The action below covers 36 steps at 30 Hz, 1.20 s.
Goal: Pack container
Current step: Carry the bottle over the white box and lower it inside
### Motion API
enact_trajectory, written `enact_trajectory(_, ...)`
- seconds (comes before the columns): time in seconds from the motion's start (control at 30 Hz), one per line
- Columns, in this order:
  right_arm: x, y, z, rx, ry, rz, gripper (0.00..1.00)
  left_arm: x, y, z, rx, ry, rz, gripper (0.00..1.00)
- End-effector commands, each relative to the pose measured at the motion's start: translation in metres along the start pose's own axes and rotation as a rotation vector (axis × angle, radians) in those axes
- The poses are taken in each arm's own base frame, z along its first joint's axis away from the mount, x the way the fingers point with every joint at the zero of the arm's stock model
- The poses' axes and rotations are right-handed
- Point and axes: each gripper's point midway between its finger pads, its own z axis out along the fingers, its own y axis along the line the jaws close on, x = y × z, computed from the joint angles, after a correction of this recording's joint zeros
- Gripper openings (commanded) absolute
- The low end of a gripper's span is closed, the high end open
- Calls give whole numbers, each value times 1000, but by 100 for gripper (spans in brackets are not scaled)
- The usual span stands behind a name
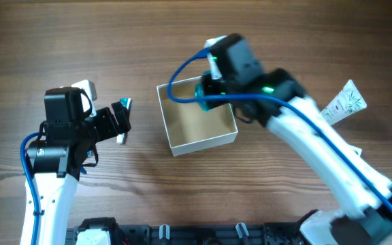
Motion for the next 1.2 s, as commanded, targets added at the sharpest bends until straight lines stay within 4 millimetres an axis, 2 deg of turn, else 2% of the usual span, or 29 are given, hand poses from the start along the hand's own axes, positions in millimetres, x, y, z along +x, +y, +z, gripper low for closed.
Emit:
enact_trajectory(0.0,-11,9,23,25,-21,11,4,-3,-10,-4,44,-2,1,100)
enact_trajectory(0.13,-10,13,47,37,-11,72,4,-3,-10,-4,44,-2,1,100)
enact_trajectory(0.3,-3,18,68,61,9,164,4,-3,-10,-4,44,-1,1,100)
enact_trajectory(0.57,12,29,94,65,62,141,4,-3,-10,-4,44,-1,1,100)
enact_trajectory(0.87,1,33,100,47,20,109,4,-3,-10,-4,44,-1,1,100)
enact_trajectory(1.17,16,41,113,14,81,80,4,-3,-10,-4,44,0,0,100)
